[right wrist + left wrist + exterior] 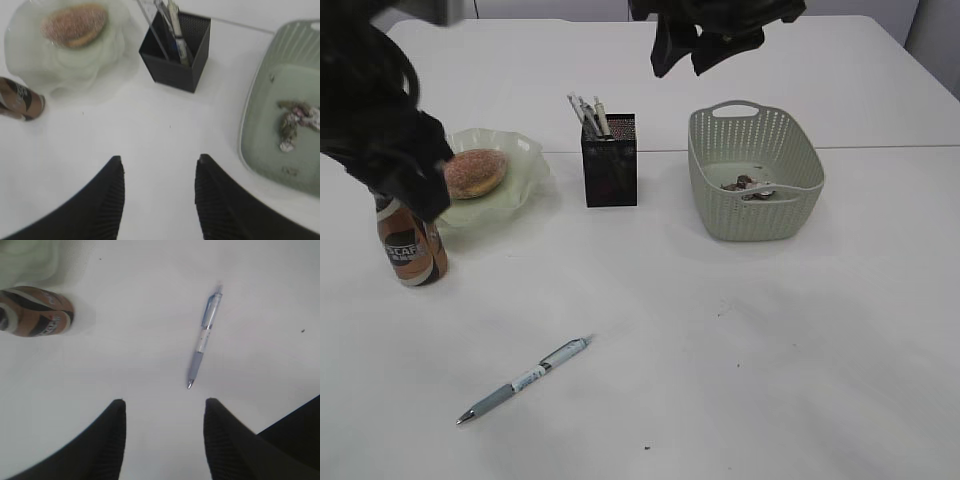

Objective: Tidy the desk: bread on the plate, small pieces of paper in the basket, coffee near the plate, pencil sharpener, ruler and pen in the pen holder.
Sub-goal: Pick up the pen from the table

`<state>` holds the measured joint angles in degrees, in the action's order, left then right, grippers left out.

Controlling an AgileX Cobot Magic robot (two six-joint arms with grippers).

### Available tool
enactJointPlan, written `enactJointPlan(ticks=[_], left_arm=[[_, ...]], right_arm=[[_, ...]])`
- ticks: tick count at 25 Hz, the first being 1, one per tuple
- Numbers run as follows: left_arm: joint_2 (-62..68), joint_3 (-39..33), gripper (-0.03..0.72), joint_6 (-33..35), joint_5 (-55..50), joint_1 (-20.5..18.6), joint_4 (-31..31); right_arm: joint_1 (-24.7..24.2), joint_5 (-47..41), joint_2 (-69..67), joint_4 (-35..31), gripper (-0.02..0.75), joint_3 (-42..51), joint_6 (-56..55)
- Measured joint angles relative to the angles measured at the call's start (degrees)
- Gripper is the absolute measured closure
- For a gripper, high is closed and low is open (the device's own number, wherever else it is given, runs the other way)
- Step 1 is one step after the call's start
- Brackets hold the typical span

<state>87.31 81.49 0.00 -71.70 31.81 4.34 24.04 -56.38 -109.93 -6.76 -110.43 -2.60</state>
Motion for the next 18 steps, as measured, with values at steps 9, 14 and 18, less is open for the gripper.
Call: enactJointPlan(ticks=[9,14,18], left_arm=[[16.6,0.0,0.318,1.8,3.5,0.6,-0.3],[24.7,0.0,0.318,4.0,6.1,0.6,-1.7],[29.2,0.0,0.340,4.4,7.0,0.9,-3.6]], right_arm=[[0.0,-14.7,0.1,0.0,0.391,-1.5,-0.4],[0.0,-14.8,0.1,0.0,0.391,-1.5,-0.4],[0.0,-14.9,0.1,1.1,0.391,-1.5,-0.4]])
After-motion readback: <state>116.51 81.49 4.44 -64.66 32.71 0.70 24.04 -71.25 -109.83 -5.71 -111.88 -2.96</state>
